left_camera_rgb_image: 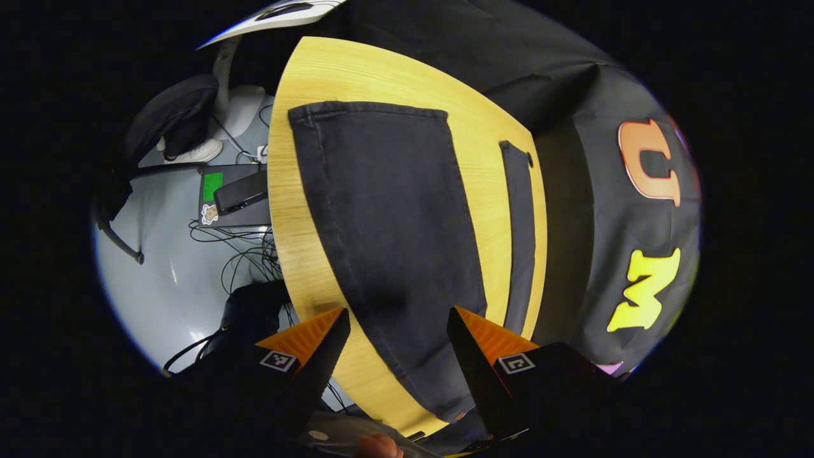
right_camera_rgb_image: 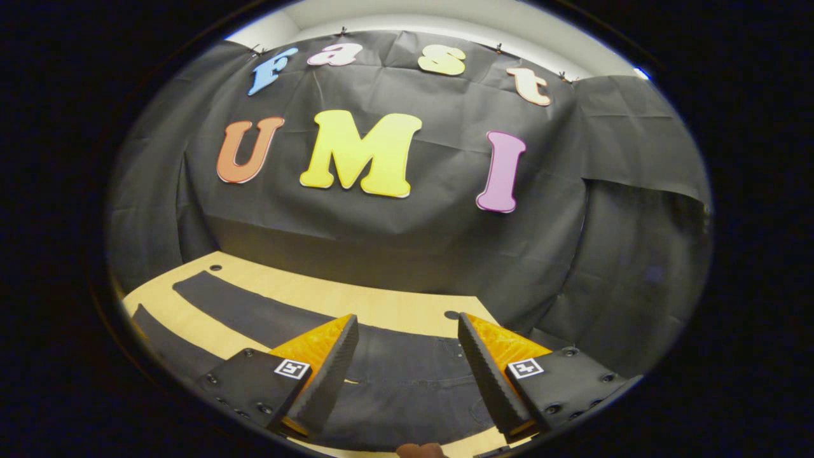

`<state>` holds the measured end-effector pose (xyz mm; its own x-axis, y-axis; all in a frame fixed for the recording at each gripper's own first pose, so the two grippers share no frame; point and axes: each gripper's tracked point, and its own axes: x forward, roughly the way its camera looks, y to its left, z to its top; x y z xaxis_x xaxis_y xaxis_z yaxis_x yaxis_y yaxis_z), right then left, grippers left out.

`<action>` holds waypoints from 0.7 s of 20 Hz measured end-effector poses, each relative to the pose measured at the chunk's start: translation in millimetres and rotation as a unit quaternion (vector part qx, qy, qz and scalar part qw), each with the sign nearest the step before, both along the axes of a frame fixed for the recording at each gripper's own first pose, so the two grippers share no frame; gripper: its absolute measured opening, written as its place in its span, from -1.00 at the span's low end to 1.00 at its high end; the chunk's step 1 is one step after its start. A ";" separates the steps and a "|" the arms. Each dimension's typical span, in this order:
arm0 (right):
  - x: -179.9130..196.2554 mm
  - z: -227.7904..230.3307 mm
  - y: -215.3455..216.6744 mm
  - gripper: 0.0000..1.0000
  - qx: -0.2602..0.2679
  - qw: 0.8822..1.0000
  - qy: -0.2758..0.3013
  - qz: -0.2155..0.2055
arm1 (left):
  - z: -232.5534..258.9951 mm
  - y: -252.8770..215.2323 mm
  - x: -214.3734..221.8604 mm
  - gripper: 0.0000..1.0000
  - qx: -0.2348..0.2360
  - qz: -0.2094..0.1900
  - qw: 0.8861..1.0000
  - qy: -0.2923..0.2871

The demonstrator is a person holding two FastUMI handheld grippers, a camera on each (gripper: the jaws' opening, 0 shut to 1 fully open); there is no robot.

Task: Grasp the waist and the cuffs of the jeans and fold them to make the two legs overlap; first hold the waist and fold one-third of the jeans toward the cuffs, then hold the cuffs and fold the remaining one-third in the same direction to finish folding.

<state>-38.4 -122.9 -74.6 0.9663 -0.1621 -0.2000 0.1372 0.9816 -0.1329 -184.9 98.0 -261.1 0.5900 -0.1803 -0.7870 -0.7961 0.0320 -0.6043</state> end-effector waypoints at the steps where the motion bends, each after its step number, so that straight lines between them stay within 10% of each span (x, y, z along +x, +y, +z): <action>1: -0.1 -1.4 -3.9 0.93 0.001 1.000 0.003 -0.004 | -5.1 3.9 -0.7 0.98 -0.002 0.008 1.000 0.006; 9: -4.9 -28.5 -47.5 0.90 0.047 0.996 0.044 -0.062 | -13.3 26.1 31.4 0.97 -0.007 0.056 0.998 -0.033; 14: -16.6 -79.7 -111.7 0.90 0.152 0.968 0.117 -0.163 | -16.5 28.7 53.3 0.79 -0.017 0.068 0.993 -0.097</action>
